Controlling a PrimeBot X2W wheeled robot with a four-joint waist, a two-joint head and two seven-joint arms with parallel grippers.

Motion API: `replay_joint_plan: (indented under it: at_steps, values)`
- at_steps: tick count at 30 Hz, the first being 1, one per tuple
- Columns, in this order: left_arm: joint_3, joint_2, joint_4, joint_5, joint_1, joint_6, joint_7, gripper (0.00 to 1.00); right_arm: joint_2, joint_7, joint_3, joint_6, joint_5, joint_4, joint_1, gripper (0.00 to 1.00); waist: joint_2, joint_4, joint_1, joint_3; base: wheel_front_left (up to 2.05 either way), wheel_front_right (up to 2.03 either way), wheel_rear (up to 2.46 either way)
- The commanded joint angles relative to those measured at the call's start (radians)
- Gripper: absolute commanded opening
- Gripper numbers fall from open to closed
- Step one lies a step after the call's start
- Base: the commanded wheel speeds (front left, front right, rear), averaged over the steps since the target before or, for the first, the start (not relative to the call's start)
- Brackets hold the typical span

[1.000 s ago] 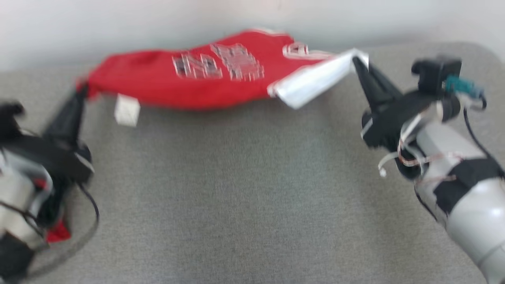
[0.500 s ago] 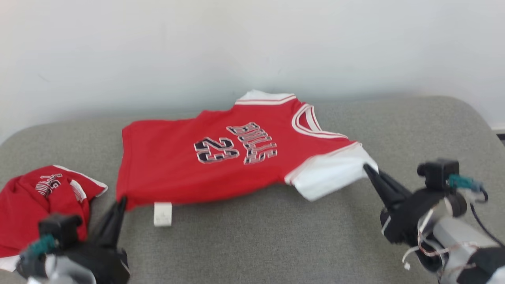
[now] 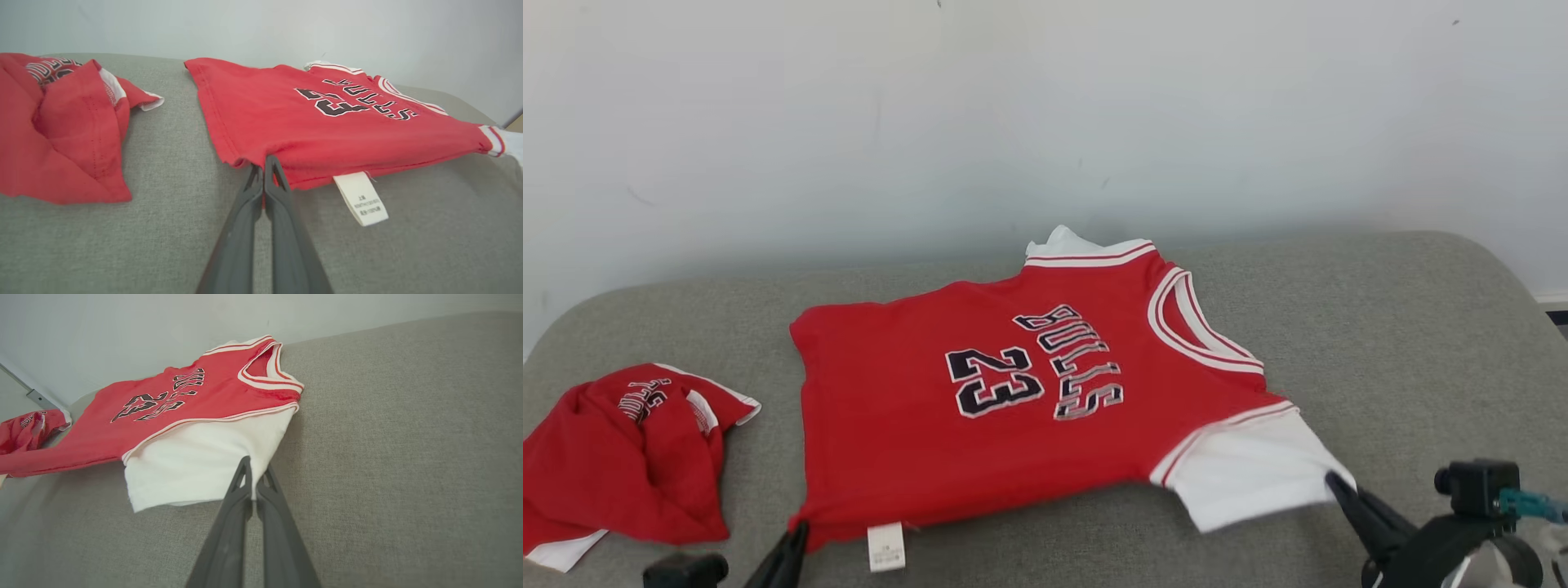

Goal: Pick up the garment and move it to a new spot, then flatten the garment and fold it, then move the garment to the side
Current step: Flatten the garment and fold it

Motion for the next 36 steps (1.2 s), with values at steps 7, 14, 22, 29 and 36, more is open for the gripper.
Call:
replay_joint_plan:
  at_steps: [7, 14, 22, 29, 36]
  values:
    - [0.043, -0.001, 0.058, 0.043, 0.065, -0.013, -0.007, 0.00, 0.020, 0.156, -0.106, -0.001, -0.036, -0.119, 0.163, 0.00, 0.0000, -0.012, 0.0000, -0.002, 0.00, 0.00, 0.00]
    - [0.057, -0.009, 0.113, 0.072, 0.107, -0.018, -0.007, 0.00, 0.054, 0.340, -0.226, -0.001, -0.092, -0.276, 0.304, 0.00, 0.0000, -0.015, 0.0000, 0.003, 0.00, 0.00, 0.00]
    - [0.060, -0.021, 0.186, 0.078, 0.084, -0.043, -0.007, 0.00, 0.127, 0.524, -0.330, -0.001, -0.168, -0.414, 0.405, 0.00, 0.0000, -0.013, 0.0000, 0.016, 0.00, 0.00, 0.00]
    - [0.108, -0.015, 0.164, 0.087, 0.072, -0.053, -0.007, 0.00, 0.187, 0.561, -0.423, -0.001, -0.218, -0.524, 0.422, 0.00, 0.0000, -0.011, 0.0000, 0.026, 0.00, 0.00, 0.00]
    - [0.110, -0.008, 0.140, 0.105, 0.053, -0.058, -0.007, 0.00, 0.226, 0.563, -0.465, -0.001, -0.225, -0.575, 0.385, 0.00, 0.0000, -0.007, 0.0000, 0.031, 0.00, 0.00, 0.00]
